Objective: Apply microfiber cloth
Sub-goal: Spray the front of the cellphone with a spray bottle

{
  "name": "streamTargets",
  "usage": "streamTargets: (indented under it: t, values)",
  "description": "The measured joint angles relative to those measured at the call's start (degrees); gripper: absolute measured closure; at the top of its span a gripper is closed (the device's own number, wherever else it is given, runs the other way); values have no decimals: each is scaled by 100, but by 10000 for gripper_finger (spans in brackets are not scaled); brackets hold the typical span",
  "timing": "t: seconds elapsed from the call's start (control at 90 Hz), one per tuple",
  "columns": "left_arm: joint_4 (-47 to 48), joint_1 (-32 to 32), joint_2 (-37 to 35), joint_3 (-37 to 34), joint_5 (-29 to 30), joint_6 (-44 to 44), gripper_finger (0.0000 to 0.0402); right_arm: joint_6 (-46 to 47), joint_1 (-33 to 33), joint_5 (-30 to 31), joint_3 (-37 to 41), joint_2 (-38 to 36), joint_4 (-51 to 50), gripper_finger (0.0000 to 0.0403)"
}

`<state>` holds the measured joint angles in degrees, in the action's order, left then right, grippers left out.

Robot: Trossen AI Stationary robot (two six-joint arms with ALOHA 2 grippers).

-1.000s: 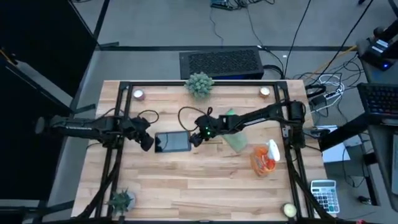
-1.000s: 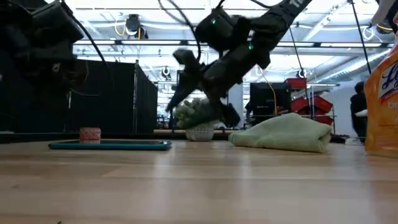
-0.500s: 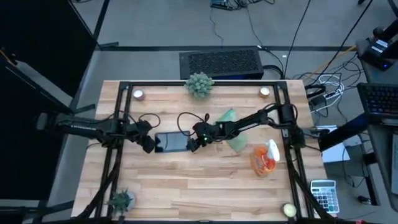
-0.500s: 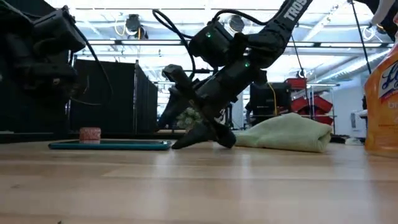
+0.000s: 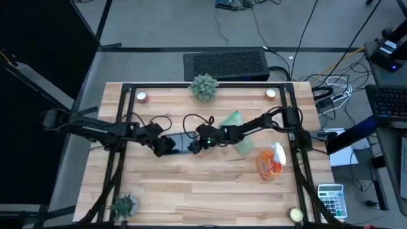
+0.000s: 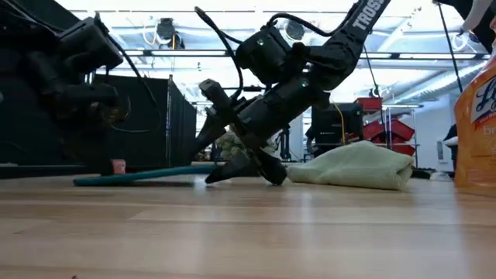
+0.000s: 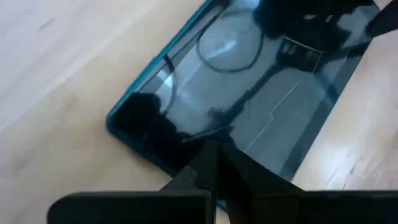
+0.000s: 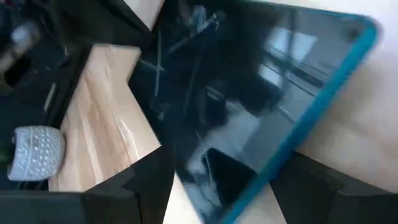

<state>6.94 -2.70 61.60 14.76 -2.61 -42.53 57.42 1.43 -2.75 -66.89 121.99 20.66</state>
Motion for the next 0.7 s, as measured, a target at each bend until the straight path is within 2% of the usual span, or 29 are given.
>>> streamTargets:
  t: [0.233,0.378,0.511,0.622,0.7]
  values:
    - [-413,0,240,-3,-128,25,402,-123,0,49,9,40,561,180]
    - [-679,11,252,-28,-131,101,402,-184,2,23,22,41,736,205]
    - [-823,13,256,-31,-145,240,402,-479,4,-65,21,21,682,263]
    - [-834,22,155,32,-319,428,402,-666,-1,-172,14,-70,650,336]
    - [-833,33,-61,155,-455,461,402,-1155,4,-178,-9,-262,391,382]
